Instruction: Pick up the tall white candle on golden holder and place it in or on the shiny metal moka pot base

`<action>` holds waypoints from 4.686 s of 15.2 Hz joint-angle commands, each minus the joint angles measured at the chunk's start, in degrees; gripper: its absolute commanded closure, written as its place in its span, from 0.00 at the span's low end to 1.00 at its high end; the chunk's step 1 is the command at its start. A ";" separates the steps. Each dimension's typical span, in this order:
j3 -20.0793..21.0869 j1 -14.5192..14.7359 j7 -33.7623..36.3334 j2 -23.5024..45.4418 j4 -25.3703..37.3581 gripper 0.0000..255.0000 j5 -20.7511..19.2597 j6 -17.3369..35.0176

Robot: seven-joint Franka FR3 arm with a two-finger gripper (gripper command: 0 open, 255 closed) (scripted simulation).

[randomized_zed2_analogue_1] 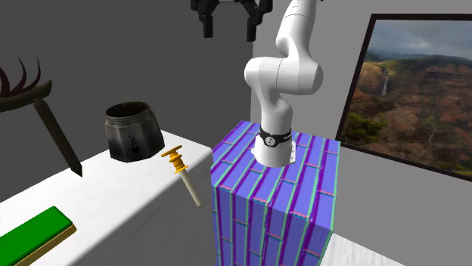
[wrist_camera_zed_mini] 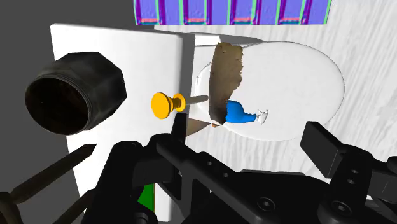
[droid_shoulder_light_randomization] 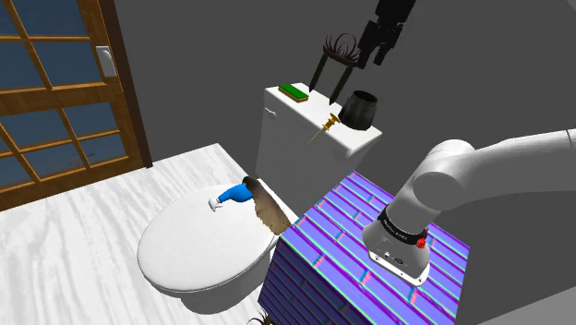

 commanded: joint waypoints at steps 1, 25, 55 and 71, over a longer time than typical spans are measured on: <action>0.00 0.00 0.00 0.00 0.00 0.00 0.00 0.00; -45.71 24.30 -73.59 8.85 -26.40 0.00 -14.13 51.54; -43.75 24.50 -72.31 7.72 -24.50 1.00 -13.51 48.58; -37.12 23.44 -69.81 2.33 -16.11 1.00 -11.63 34.73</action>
